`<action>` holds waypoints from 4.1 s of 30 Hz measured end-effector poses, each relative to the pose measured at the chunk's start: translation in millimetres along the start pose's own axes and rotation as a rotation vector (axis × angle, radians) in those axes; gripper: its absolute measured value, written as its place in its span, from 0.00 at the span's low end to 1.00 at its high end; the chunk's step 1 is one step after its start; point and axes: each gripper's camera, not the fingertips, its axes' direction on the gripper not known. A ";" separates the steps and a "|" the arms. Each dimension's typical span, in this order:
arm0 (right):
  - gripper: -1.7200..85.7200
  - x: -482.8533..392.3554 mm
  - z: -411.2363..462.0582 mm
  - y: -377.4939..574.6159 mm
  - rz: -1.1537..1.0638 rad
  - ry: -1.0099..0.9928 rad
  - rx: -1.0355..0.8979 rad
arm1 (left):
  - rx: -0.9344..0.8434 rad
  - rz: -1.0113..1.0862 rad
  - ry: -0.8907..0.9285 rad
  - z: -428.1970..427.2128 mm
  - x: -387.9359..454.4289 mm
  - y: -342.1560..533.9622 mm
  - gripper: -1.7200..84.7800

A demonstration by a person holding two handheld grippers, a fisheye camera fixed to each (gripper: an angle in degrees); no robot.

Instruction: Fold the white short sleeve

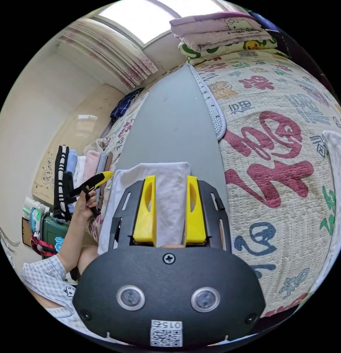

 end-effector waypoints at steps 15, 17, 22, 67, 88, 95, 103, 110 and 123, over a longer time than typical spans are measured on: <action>0.06 -7.4 27.7 -71.7 -0.034 0.116 -0.044 | 0.043 -0.112 0.138 19.5 -45.3 3.3 0.04; 0.04 -9.9 28.2 -77.5 -0.033 0.129 -0.037 | 0.041 -0.127 0.125 18.4 -54.4 6.8 0.03; 0.03 -16.0 30.4 -86.4 -0.023 0.150 -0.025 | 0.031 -0.096 0.077 17.8 -60.4 8.7 0.04; 0.03 -301.9 -247.9 119.5 -0.386 -0.245 0.563 | 0.534 0.659 0.152 -295.3 59.1 243.4 0.03; 0.03 -485.7 -285.3 420.2 -0.750 -0.313 0.547 | 0.683 0.677 0.272 -472.2 50.3 537.6 0.03; 0.03 -617.3 -133.2 413.6 -0.937 -0.544 0.349 | 0.880 0.586 -0.034 -619.3 -11.4 635.2 0.03; 0.03 -744.5 44.2 325.5 -0.897 -0.635 0.241 | 0.954 0.445 -0.237 -696.7 -80.8 592.5 0.03; 0.03 -821.8 254.2 185.0 -0.756 -0.221 0.234 | 0.796 0.189 -0.310 -651.8 -187.8 430.3 0.06; 0.07 -800.8 481.0 41.4 -0.630 0.059 -0.026 | 0.509 -0.130 -0.564 -553.1 -230.0 296.7 0.14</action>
